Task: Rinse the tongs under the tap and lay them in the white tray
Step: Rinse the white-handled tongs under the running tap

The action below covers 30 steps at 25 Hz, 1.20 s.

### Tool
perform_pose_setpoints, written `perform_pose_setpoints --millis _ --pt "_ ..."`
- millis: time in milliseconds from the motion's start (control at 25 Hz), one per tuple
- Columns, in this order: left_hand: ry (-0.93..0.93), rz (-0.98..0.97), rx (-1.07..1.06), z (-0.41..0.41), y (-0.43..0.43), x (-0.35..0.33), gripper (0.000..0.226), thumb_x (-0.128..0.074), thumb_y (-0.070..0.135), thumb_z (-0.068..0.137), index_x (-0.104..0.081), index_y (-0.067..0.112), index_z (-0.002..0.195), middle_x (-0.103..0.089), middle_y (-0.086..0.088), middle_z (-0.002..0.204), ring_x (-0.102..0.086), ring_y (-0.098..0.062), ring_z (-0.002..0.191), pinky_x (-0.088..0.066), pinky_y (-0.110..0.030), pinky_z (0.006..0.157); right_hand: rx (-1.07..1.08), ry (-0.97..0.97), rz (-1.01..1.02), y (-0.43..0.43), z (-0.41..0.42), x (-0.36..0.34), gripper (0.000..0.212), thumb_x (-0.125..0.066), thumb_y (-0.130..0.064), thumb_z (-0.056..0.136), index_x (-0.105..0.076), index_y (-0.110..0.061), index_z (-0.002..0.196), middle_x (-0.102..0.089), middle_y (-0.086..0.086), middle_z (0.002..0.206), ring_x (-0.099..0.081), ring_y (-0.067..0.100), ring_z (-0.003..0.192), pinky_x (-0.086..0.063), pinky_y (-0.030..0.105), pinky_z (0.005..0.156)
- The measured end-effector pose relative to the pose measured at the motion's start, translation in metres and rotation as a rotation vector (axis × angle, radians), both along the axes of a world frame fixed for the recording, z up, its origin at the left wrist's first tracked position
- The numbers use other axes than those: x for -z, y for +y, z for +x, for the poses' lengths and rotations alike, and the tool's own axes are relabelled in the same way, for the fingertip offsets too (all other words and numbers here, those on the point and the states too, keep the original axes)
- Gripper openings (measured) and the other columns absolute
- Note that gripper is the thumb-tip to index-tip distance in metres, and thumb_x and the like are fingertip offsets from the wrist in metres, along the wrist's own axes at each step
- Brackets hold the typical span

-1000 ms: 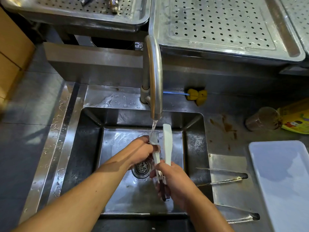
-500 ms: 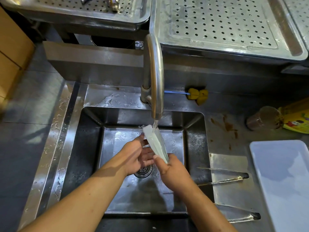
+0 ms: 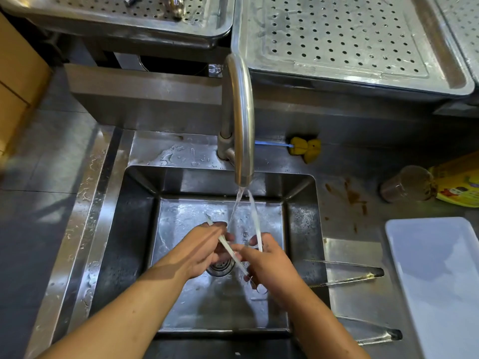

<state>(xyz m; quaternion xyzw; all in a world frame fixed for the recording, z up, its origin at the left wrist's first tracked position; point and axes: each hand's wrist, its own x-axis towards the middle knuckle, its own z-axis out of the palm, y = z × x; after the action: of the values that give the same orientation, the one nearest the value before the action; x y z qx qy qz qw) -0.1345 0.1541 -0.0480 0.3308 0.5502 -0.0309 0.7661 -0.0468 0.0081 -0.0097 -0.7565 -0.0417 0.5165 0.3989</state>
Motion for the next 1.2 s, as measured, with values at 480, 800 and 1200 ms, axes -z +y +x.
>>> perform_pose_setpoints --millis 480,800,1200 --pt "0.080 0.322 0.384 0.037 -0.001 0.005 0.019 -0.051 0.014 0.101 -0.067 0.008 0.110 -0.081 -0.018 0.093 -0.080 -0.030 0.078 -0.067 -0.047 0.076 -0.014 -0.176 0.158 -0.024 -0.022 -0.005 0.022 -0.053 -0.038 0.104 -0.053 -0.044 0.126 -0.073 -0.010 0.099 -0.066 0.011 0.086 -0.054 0.038 0.080" --pt "-0.190 -0.097 0.160 0.008 -0.010 -0.003 0.043 -0.060 0.038 0.104 -0.073 0.001 0.121 -0.079 -0.021 0.109 -0.077 -0.032 0.091 -0.063 -0.041 0.075 0.058 0.038 0.078 0.001 -0.022 0.002 0.048 -0.035 -0.055 0.108 -0.062 -0.016 0.113 -0.070 0.016 0.076 -0.064 0.023 0.058 -0.051 0.037 0.055" --pt "0.109 0.152 -0.003 0.010 0.016 -0.005 0.033 -0.072 0.038 0.096 -0.073 0.009 0.082 -0.075 -0.013 0.074 -0.072 -0.028 0.064 -0.064 -0.040 0.071 -0.048 0.177 0.128 0.000 -0.040 0.026 0.027 -0.052 -0.057 0.092 -0.056 -0.033 0.103 -0.078 0.002 0.086 -0.050 0.021 0.045 -0.035 0.030 0.047"
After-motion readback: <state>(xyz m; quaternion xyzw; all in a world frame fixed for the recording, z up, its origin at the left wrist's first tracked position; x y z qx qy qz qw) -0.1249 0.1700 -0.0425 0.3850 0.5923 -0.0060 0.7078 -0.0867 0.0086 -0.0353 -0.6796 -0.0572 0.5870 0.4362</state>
